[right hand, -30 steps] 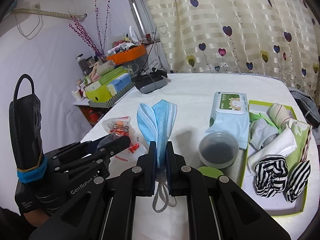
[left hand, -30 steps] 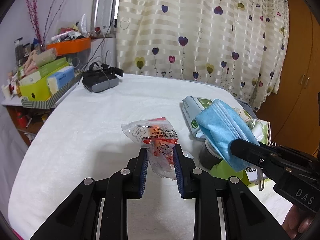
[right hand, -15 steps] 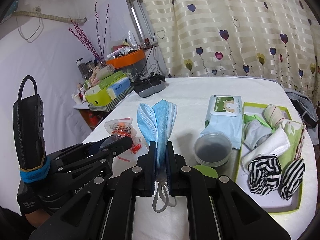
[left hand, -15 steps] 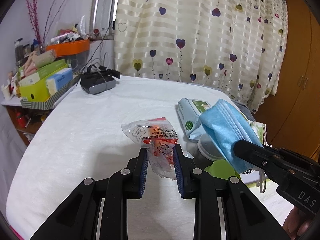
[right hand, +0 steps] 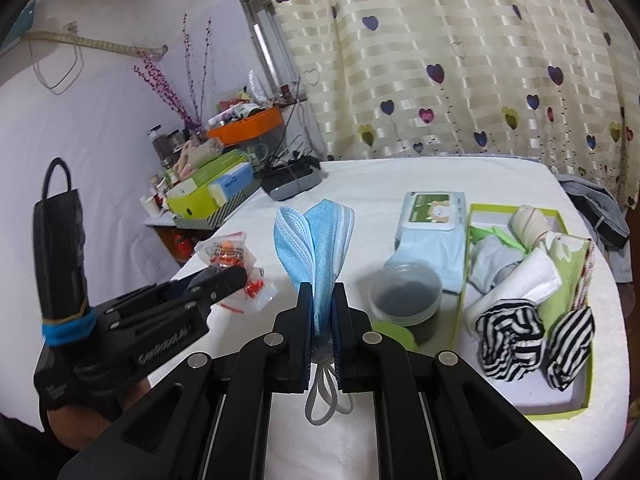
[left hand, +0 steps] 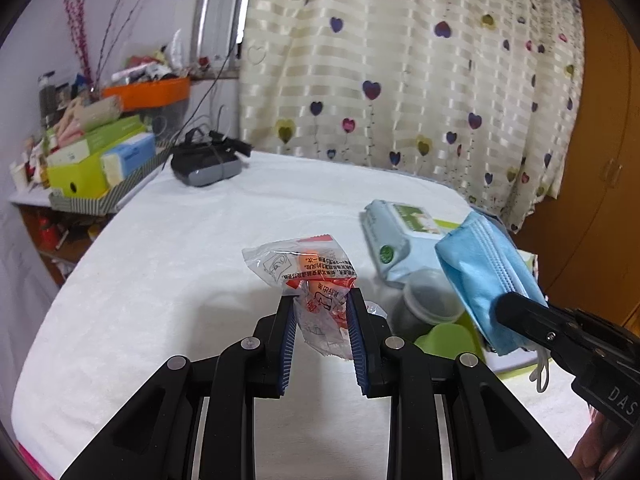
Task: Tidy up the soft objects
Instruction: 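Carry the candy bag and blue mask over the box with both grippers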
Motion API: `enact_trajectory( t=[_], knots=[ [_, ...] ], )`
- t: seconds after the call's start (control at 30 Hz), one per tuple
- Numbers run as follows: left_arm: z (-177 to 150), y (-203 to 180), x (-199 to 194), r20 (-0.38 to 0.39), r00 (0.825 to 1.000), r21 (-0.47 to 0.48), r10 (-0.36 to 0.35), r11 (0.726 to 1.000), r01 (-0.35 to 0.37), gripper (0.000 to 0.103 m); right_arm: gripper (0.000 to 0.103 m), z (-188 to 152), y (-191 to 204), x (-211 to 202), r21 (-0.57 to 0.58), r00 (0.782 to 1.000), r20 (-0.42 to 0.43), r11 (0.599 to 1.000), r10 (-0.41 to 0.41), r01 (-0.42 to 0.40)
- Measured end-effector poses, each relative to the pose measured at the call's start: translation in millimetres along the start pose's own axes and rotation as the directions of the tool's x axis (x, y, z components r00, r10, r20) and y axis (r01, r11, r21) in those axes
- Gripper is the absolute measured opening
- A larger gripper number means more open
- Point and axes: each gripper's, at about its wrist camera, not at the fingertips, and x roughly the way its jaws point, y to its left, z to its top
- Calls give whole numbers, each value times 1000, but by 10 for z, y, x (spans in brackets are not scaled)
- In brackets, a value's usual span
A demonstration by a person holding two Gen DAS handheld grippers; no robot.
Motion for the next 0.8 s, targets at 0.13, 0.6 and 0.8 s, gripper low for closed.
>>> enact_trajectory(
  t=[0.13,0.6,0.8],
  knots=[
    [-17,198,256,-38,999,-23,25,999,-26,23,9,3,19,131,-8,1000,-28,1000,4,-4],
    [-228,738,1085,-225,974,-120,22,992,-50,22,8,58,180,671,-50,993,-113,999,15,-21],
    [-129,595,865,-172,985,-92,35,994,-51,21,8,79,157,564,-46,996,-91,999,8,-12]
  ],
)
